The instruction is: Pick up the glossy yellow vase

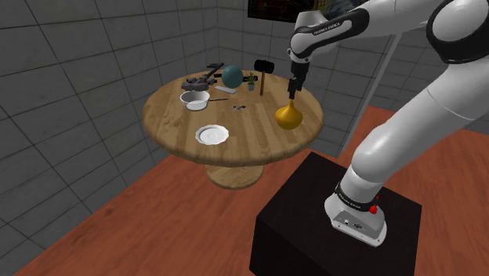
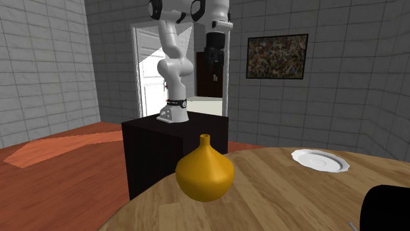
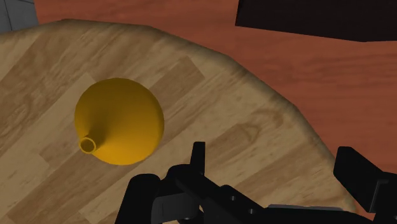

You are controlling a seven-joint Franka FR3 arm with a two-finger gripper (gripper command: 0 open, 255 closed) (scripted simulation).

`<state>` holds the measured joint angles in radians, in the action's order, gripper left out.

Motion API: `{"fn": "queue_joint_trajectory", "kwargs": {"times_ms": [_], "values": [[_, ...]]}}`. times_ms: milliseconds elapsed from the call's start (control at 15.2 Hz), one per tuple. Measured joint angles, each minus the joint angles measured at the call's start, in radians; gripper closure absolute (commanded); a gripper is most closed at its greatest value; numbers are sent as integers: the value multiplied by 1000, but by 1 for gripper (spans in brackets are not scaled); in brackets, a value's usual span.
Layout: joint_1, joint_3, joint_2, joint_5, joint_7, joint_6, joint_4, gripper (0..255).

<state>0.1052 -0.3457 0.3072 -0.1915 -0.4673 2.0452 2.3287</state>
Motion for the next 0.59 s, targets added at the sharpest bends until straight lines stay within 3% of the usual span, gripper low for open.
{"fn": "queue_joint_trajectory", "kwargs": {"times_ms": [330,594], "values": [[11,-82,-188,74,-142,70,-117,0],[36,-126,-356,171,-270,125,-216,0]]}}
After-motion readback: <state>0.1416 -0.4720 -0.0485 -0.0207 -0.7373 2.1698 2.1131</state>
